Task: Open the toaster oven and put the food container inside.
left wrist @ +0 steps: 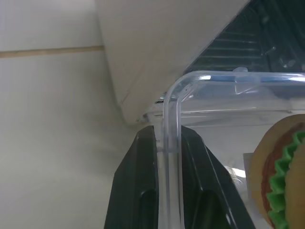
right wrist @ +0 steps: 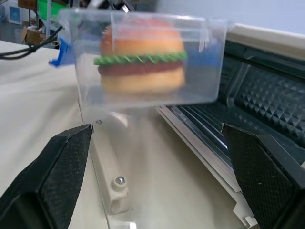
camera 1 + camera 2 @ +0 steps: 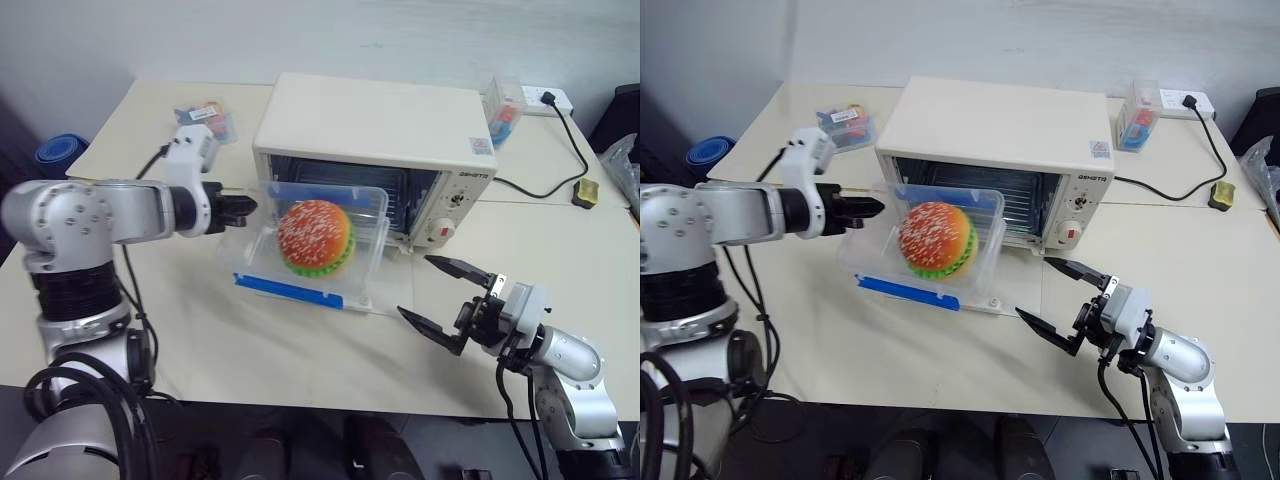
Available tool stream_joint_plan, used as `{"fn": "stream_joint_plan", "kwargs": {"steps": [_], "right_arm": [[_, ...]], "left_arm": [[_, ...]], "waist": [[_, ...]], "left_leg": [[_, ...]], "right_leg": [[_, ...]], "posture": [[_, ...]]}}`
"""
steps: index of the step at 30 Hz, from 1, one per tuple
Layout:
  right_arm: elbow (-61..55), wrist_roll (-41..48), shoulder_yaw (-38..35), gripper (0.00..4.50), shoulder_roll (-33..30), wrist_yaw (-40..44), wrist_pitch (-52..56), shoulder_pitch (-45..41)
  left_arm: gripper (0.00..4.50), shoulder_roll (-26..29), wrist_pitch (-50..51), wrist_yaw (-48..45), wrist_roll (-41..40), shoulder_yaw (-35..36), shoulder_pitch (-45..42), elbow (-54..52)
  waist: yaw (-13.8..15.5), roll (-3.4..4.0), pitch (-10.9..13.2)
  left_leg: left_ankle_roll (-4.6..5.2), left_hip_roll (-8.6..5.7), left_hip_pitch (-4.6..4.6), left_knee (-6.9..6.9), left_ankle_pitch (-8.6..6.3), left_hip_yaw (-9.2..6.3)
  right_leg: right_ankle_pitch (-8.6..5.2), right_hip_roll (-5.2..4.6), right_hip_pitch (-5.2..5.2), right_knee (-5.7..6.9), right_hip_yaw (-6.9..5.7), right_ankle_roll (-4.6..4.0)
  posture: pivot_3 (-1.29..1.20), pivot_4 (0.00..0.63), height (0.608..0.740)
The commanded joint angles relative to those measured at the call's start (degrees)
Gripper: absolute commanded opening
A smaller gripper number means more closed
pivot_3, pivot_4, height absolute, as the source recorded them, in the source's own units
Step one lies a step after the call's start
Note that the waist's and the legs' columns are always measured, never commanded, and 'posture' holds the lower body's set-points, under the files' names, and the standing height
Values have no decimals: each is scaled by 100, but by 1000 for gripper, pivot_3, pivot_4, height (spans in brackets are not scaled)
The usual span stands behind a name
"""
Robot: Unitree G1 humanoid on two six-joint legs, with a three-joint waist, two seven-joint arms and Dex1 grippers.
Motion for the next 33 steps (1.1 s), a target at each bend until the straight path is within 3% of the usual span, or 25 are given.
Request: {"fn": "stream_joint_plan", "kwargs": {"steps": [1, 3, 8, 12, 14, 17, 20, 23, 25, 29, 31, 33], "right_arm": [[-501, -11, -182, 4500, -23, -310, 74, 191], [-617, -37, -200, 4500, -41, -428, 123, 271], [-821, -35, -284, 4500, -20, -730, 244, 415], [-1031, -46, -406, 4500, -87, -1078, 570, 451], [-1264, -138, -522, 4500, -227, -1512, 1210, 499], [-1532, 282, -496, 4500, -497, -1433, 1836, 519], [-1786, 808, -441, 3881, -859, -1004, 2381, 657], [-1858, 790, -27, 2902, -1339, -576, 2893, 569], [-1748, 577, 502, 2177, -1457, -400, 3124, 315], [-1376, 151, 992, 879, -1246, -476, 3109, -201], [-1271, 83, 1151, 200, -1076, -495, 3080, -412], [-1182, -19, 1212, 51, -911, -586, 3048, -564]], "left_arm": [[217, -201, -219, 20, 429, -64, -194, 53], [217, -339, -344, 35, 671, -164, -201, 125], [1734, -837, -495, -3, 925, 143, -252, 206], [2844, -914, -303, -293, 752, 741, -275, 55], [2844, -672, -293, -718, 516, 920, -184, -117], [2844, -81, -246, -1455, 173, 1006, 87, -347], [2888, 831, -852, -2714, -167, 881, 755, -673], [2290, 1921, -2920, -4545, 453, 391, 2058, -1014], [1686, 2157, -4033, -5600, 598, 282, 2955, -1150], [487, 2261, -5461, -6326, 1232, -401, 3930, -1234], [0, 1933, -5764, -6200, 1305, -600, 4095, -1323], [0, 1528, -5828, -5900, 1280, -720, 4090, -1372]], "waist": [[8, 0, 0], [13, 0, 0], [32, 0, 0], [10, 0, 0], [-2, 0, 0], [-9, 0, 0], [-54, 6, 3], [-74, 6, 3], [-116, 6, 3], [-88, 6, 3], [-38, 6, 3], [32, 6, 3]], "left_leg": [[0, -1, 1, 3, 0, 1], [-1, 0, 0, 12, -1, 2], [-3, 0, 2, 22, -2, 1], [-4, 3, 0, 23, -3, 3], [-6, 7, 1, 23, -4, 6], [-11, 10, 2, 24, -6, 7], [-15, 11, 7, 23, -8, 9], [-17, 15, 11, 21, -9, 3], [-15, 13, 34, 3, -8, 14], [-3, 17, 31, -3, -11, 8], [18, 16, 24, -4, -22, 2], [29, 14, 17, -2, -28, 0]], "right_leg": [[0, 1, 1, -1, 2, 0], [0, 3, 0, -4, 4, 0], [0, 5, 4, -7, 5, 0], [0, 9, 2, -6, 6, 0], [0, 12, 0, -2, 8, 0], [-1, 15, -2, 2, 12, -1], [-2, 16, -1, 1, 16, -3], [-5, 18, 6, -6, 9, -8], [-9, 13, 22, -16, 19, -16], [-12, 7, 28, -30, 14, -23], [-12, 2, 26, -39, 11, -22], [-11, -2, 22, -42, 8, -21]], "posture": [[0, 150, 740], [0, 150, 740], [0, 150, 740], [0, 150, 740], [0, 150, 740], [0, 150, 740], [0, 150, 740], [0, 150, 740], [0, 150, 740], [0, 150, 740], [0, 150, 740], [0, 150, 740]]}}
